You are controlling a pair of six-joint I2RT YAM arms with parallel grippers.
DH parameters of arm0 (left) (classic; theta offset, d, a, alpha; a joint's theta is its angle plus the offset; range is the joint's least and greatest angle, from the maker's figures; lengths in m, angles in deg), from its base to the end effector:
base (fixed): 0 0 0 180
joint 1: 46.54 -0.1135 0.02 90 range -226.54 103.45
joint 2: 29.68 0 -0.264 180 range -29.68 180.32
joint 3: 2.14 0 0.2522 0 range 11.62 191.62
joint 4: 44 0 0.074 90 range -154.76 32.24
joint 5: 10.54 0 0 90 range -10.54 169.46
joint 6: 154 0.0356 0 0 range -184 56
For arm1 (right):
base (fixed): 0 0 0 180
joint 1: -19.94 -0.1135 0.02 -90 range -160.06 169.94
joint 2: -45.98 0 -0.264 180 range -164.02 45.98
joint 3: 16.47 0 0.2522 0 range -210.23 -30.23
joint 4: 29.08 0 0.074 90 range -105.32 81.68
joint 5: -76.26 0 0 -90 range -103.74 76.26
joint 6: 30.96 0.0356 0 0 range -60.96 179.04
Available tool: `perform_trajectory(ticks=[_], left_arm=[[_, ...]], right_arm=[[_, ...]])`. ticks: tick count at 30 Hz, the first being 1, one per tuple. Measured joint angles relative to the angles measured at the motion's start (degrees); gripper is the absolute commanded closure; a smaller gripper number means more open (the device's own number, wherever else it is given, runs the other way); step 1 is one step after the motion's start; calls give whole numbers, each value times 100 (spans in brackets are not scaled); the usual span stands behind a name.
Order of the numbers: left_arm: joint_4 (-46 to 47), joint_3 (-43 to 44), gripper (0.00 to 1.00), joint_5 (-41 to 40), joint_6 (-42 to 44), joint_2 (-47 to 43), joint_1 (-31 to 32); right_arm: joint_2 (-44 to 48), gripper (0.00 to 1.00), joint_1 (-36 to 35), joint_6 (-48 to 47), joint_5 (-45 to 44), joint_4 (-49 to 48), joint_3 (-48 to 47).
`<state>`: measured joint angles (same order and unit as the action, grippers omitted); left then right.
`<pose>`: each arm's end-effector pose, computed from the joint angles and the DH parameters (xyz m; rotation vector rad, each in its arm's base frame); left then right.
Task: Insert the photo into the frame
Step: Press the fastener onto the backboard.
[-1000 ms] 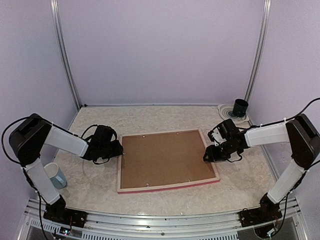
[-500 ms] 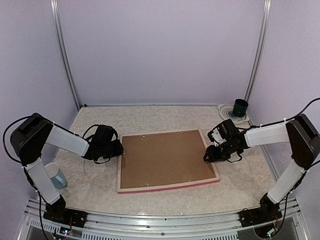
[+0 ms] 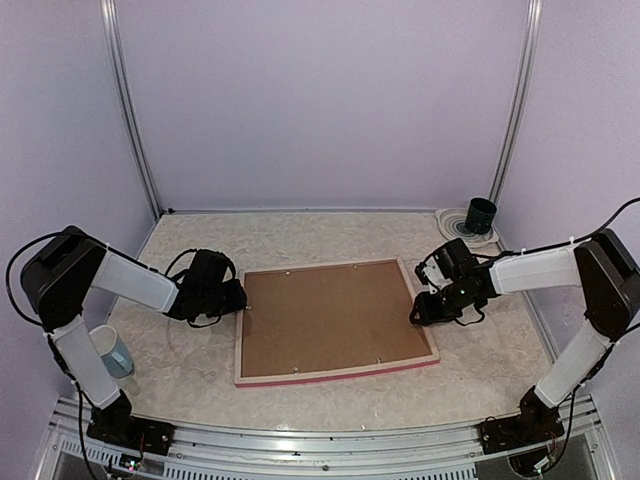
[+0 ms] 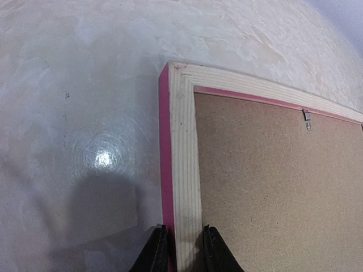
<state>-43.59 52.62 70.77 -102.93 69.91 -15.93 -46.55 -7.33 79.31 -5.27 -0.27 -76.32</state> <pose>0.2789 -0.1587 0.1196 -0.2477 2.3613 -0.4205 0.2608 0.1403 0.1451 -0.2162 2.6997 0.4608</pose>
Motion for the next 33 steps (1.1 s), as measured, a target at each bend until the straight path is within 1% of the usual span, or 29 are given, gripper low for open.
perform_trajectory(ticks=[13, 18, 22, 24, 28, 33], left_arm=[[2, 0, 79, -7, -13, 0, 2], [4, -2, 79, -9, -28, 0, 2], [4, -2, 81, -11, -31, 0, 2], [4, -2, 82, -22, -33, -7, 9], [4, -2, 82, -31, -42, -9, 13], [2, -2, 82, -63, -44, -9, 28]], right_arm=[[63, 68, -33, -125, -260, 140, -2], [68, 72, -37, -136, -402, 186, -33], [68, 77, -61, -138, -481, 271, -81], [68, 78, -72, -140, -507, 313, -103], [68, 77, -98, -131, -555, 317, -111], [68, 71, -166, -70, -678, 315, -111]])
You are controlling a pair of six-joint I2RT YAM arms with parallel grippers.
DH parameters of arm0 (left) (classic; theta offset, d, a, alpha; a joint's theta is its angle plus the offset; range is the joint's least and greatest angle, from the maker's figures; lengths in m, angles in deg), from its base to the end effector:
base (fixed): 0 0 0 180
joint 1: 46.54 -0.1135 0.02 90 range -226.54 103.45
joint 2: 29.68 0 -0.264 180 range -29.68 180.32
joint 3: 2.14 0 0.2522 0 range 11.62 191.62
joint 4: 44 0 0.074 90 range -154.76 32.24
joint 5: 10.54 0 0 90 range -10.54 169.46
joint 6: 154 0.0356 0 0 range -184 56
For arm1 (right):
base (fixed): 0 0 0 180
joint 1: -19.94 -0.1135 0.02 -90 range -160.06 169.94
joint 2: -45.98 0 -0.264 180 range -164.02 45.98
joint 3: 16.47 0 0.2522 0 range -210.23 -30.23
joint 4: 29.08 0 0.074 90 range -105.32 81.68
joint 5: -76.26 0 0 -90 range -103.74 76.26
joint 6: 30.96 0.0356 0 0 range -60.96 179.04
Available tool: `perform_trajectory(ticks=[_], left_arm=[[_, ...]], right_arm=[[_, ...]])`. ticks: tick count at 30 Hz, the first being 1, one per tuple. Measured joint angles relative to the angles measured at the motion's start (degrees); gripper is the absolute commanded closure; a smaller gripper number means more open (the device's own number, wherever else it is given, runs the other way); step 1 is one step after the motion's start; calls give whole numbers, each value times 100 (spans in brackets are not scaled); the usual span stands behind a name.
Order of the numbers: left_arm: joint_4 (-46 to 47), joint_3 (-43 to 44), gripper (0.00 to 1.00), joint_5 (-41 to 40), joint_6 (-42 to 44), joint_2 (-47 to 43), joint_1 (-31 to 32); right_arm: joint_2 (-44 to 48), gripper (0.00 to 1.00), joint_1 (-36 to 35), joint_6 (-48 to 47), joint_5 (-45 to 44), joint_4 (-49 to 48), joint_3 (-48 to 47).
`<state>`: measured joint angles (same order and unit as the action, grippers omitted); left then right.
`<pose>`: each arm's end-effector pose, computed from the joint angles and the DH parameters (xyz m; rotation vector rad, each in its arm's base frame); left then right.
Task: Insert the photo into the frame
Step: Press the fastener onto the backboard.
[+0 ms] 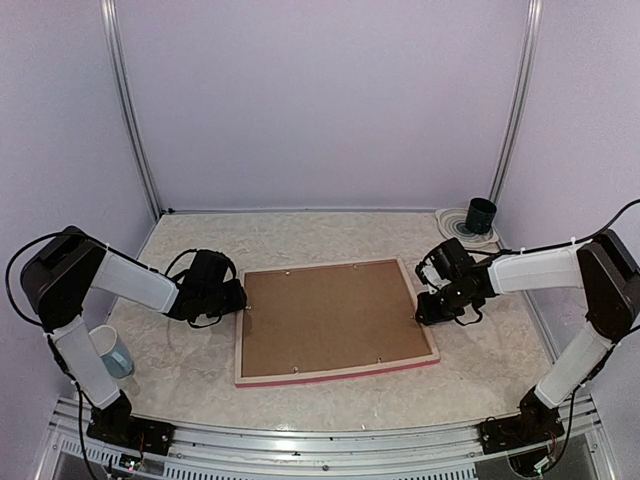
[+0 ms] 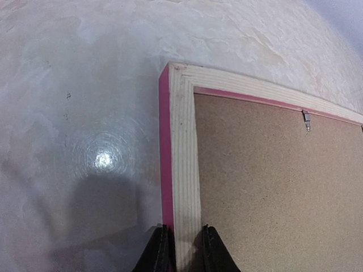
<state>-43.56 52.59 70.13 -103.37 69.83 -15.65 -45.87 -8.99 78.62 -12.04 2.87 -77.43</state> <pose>0.2782 -0.1597 0.1200 -0.2563 2.3562 -0.4157 0.2577 0.1436 0.1504 -0.2301 2.6953 0.3050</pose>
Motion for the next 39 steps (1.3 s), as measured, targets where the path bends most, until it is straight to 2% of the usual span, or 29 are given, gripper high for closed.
perform_trajectory(ticks=[4, 11, 19, 28, 39], left_arm=[[20, -13, 82, -13, -2, -9, 4], [11, -52, 82, -66, 0, -46, 4], [4, -55, 82, -107, -9, -50, 37], [-15, -59, 82, -197, -26, -57, 76], [-39, -66, 88, -308, -17, -66, 125]], right_arm=[[52, 62, -31, 83, -138, 68, -2], [581, 60, -33, 184, -448, 352, -42], [553, 57, -111, 295, -350, 302, -28], [243, 58, -358, 437, -323, 216, 188], [153, 60, -520, 627, -938, -52, 184]])
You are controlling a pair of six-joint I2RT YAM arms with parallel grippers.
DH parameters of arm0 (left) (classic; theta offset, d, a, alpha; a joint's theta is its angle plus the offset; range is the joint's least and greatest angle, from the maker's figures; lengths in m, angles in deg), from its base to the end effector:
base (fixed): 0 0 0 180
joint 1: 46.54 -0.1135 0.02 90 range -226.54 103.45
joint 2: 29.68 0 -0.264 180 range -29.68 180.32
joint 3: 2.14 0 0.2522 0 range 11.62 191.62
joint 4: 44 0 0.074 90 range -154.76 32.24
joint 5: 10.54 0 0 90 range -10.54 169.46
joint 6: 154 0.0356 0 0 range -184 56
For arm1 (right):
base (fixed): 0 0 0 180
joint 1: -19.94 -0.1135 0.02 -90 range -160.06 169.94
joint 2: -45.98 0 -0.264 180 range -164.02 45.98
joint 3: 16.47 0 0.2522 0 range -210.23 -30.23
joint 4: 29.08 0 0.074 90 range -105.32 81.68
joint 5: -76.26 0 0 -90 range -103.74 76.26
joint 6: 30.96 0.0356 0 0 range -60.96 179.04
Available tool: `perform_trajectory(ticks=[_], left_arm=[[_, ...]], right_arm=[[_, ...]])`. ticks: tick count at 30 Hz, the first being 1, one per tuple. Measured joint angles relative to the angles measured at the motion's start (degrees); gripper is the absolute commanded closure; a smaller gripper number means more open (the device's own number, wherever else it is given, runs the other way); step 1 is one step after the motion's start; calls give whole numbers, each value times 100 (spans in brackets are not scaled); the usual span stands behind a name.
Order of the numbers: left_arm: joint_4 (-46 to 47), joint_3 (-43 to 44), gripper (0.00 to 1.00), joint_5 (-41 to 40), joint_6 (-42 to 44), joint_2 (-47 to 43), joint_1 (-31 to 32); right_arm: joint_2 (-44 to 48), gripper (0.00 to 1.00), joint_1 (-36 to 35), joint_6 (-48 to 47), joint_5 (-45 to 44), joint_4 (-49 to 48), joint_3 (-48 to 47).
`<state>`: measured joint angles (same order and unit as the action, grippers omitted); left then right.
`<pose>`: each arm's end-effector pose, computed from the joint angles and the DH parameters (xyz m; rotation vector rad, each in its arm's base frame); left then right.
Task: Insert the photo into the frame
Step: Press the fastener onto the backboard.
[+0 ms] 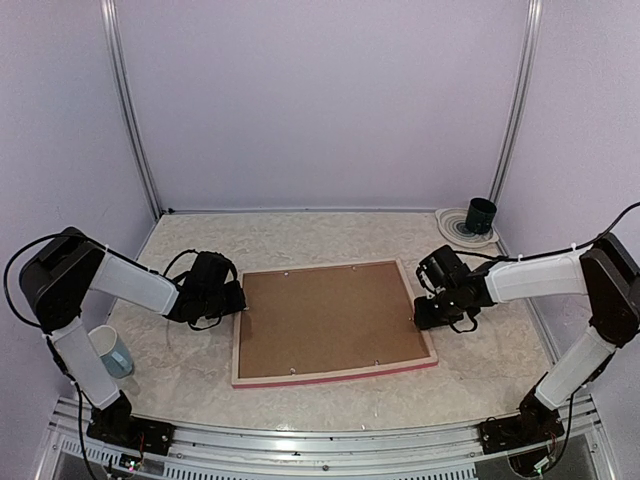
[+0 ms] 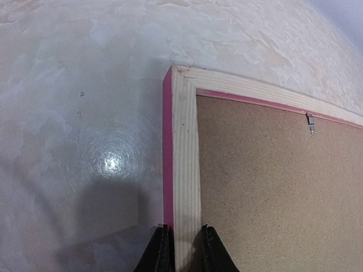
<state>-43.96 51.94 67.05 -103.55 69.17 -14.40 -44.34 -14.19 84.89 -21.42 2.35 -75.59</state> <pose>0.2724 -0.1621 0.1202 -0.2588 2.3439 -0.3676 0.2406 0.1573 0.1498 -0.1485 2.6536 0.1689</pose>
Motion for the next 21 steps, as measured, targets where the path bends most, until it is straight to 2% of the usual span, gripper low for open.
perform_trajectory(ticks=[12, 21], left_arm=[[-63, 22, 88, -61, 26, 0, 9], [-87, 35, 89, -111, 61, 0, 9]], right_arm=[[-146, 60, -37, 61, -286, -131, -101], [-293, 71, -39, -50, -243, -385, -173]])
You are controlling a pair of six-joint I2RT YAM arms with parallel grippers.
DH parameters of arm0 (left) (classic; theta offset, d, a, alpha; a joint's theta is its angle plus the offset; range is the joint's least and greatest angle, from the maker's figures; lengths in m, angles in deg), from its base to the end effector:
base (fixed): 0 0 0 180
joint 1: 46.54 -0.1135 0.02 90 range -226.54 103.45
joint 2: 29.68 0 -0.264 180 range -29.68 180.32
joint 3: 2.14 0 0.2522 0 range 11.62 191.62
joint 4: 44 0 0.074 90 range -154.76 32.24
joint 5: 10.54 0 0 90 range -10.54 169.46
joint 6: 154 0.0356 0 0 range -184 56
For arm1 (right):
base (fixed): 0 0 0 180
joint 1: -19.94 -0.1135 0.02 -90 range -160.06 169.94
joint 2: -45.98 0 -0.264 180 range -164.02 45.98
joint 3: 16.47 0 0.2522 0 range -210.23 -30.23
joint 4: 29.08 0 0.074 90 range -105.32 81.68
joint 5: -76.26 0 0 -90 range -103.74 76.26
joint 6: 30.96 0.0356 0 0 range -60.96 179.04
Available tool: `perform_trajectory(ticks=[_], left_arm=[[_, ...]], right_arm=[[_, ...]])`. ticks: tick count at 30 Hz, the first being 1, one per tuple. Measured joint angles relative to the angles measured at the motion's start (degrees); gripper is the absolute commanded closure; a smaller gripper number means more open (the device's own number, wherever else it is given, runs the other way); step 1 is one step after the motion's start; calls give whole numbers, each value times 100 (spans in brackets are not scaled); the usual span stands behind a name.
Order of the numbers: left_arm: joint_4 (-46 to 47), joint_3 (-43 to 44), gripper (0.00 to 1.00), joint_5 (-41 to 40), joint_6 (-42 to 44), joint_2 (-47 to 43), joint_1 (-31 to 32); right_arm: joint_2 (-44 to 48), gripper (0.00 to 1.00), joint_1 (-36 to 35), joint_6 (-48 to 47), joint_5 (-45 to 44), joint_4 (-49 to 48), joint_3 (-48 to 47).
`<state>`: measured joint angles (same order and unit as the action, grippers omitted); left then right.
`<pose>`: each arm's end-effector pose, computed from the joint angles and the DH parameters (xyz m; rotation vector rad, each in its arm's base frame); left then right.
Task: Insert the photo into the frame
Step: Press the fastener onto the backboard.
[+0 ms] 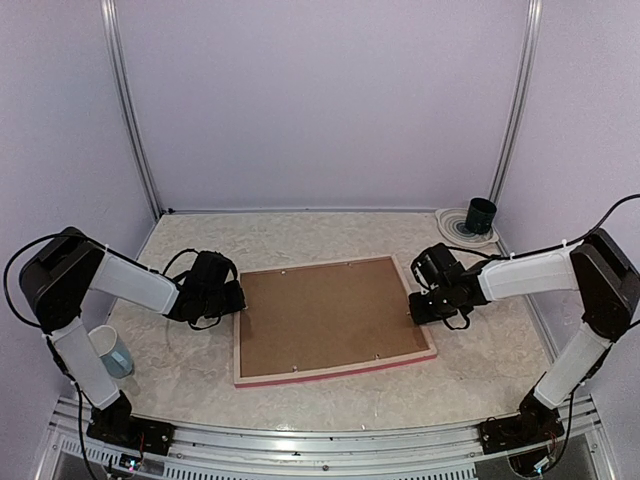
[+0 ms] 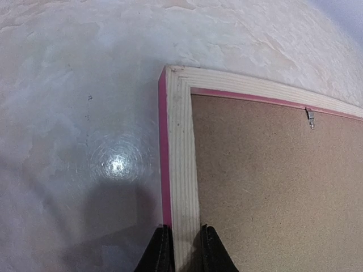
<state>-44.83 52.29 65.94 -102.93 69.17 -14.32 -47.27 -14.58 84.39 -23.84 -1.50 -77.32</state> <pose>0.2728 -0.1621 0.1207 -0.2526 2.3444 -0.3370 0.2527 0.1663 0.1475 -0.1463 2.5948 0.1487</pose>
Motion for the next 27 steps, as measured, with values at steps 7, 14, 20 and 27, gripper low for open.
perform_trajectory(ticks=[7, 14, 20, 27], left_arm=[[-76, 33, 89, -35, 20, 0, 0], [-92, 37, 89, -59, 20, 0, 0], [-94, 39, 89, -70, 20, 0, 0], [-98, 42, 89, -92, 20, 0, 2]], right_arm=[[-24, 78, -2, -57, 7, -457, 149], [42, 84, -2, -59, -101, -826, 358], [42, 87, -4, -61, -136, -1003, 431], [42, 99, -4, -22, -144, -1344, 573]])
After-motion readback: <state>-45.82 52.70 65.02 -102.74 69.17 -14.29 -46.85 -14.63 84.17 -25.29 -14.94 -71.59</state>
